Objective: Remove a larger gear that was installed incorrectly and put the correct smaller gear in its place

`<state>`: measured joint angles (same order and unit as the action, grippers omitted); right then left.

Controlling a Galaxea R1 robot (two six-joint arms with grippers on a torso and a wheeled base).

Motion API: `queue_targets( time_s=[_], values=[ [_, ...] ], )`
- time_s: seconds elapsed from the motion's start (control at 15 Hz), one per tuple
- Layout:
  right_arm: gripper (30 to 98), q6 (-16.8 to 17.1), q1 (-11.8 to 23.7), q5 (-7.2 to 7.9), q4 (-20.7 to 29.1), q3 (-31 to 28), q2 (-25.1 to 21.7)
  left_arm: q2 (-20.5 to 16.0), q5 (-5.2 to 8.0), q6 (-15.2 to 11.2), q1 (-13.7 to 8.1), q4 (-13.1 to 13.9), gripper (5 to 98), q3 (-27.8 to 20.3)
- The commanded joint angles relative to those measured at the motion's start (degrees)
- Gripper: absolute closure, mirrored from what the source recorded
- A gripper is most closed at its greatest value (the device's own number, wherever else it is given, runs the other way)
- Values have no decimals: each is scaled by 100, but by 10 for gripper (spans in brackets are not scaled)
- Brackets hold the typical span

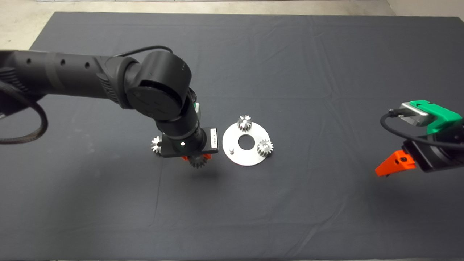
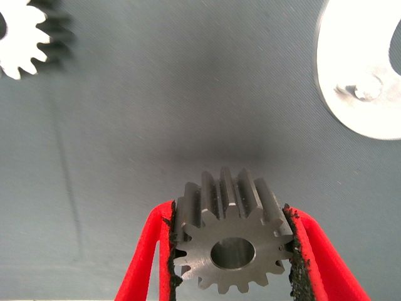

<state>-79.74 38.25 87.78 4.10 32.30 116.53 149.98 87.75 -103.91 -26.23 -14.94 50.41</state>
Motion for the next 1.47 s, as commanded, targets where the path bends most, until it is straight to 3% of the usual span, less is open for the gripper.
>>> queue_targets(
  time_s=[0.0,0.13,0.2,0.33,0.73,1.2,1.4],
  values=[
    [308,64,60,547,162,231,33,660,111,-15,-207,97,730,353],
    [308,64,51,543,162,213,20,1140,146,118,-198,128,736,878],
    [308,64,34,547,162,205,6,1267,137,351,-198,247,736,1116],
    [308,64,7,538,162,187,-2,1390,128,653,-189,431,736,1462],
    [308,64,-2,538,170,80,-30,1670,155,1217,-154,396,738,2138],
    [308,143,25,538,179,108,-55,1558,163,1189,-119,343,740,2104],
    [308,143,25,538,197,108,-46,1513,163,1180,19,327,741,2103]
  ],
)
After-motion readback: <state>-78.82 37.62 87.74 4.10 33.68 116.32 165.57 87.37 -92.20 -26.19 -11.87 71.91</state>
